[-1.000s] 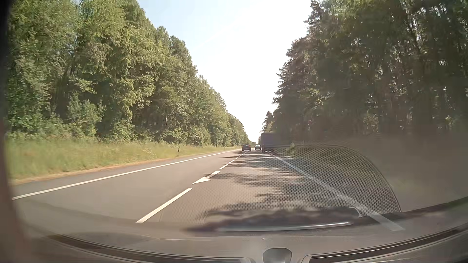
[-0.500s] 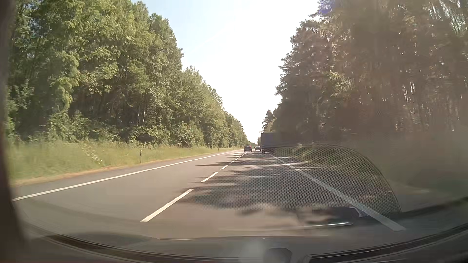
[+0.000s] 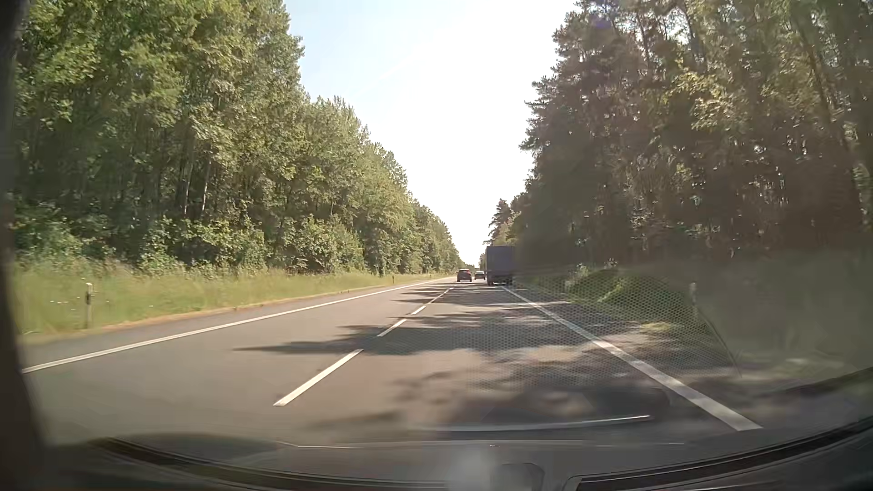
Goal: Follow the waypoints while adhering to traffic rules and regulations
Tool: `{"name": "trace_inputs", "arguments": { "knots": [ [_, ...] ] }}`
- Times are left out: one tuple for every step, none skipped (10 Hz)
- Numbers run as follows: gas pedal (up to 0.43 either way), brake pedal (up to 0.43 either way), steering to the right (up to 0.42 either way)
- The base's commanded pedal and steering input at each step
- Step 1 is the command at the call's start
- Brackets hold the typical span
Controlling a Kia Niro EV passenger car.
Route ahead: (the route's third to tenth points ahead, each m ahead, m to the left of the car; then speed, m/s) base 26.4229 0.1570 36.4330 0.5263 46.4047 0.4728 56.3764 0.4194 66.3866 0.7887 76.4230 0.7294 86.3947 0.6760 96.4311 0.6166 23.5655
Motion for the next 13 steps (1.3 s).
{"name": "trace_inputs", "arguments": {
  "knots": [
    [0.0, 0.006, 0.003],
    [0.0, 0.006, 0.003],
    [0.0, 0.006, 0.003],
    [0.0, 0.006, 0.003],
    [0.0, 0.006, 0.002],
    [0.008, 0.006, 0.002],
    [0.028, 0.006, 0.002],
    [0.059, 0.006, 0.002],
    [0.079, 0.006, 0.002],
    [0.079, 0.006, 0.002],
    [0.087, 0.006, 0.002],
    [0.13, 0.006, 0.002],
    [0.157, 0.006, 0.002]
  ]
}}
